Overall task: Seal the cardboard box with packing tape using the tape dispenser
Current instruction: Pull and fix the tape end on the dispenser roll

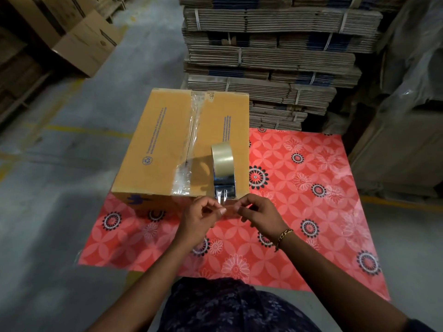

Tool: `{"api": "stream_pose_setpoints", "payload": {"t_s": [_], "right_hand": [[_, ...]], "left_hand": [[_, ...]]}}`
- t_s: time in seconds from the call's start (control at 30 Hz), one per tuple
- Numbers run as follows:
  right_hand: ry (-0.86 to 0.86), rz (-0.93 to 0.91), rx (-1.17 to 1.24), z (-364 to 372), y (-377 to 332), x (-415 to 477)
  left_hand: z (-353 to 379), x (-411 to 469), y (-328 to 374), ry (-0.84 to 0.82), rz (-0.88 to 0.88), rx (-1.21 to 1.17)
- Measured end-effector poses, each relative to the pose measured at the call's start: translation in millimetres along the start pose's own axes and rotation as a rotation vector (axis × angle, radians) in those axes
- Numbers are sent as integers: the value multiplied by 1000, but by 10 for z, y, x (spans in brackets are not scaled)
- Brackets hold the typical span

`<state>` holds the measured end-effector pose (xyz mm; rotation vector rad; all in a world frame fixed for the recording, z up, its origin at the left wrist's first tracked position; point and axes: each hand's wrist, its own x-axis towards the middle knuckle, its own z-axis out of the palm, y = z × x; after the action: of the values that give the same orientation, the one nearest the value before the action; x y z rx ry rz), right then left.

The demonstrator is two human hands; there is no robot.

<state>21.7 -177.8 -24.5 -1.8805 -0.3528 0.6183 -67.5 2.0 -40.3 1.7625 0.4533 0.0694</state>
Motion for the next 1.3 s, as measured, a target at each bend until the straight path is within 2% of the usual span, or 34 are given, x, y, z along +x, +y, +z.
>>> {"api": "stream_pose_setpoints", "payload": {"t_s": [0.1,0.27,0.47,0.8,1.0,1.17,1.3], "right_hand": [[-17,66,24,-7,-31,41],[22,178,64,17,-83,104],[69,245,93,93,-120,90],[168,190,55,170,-58,32],[205,254,236,167,-82,-23],[94,329,306,210,-103,-66],[90,352,358,269,-135,-7]], "left_hand": [[25,16,66,-2,-153,-141],[63,20,136,14,-289,-309],[204,53,215,112,-429,-383],[293,57,232,143,-463,-423],[280,74,223,127,-480,-471],[231,74,200,135,-478,-518],[223,61,216,137,-486,-520]]}}
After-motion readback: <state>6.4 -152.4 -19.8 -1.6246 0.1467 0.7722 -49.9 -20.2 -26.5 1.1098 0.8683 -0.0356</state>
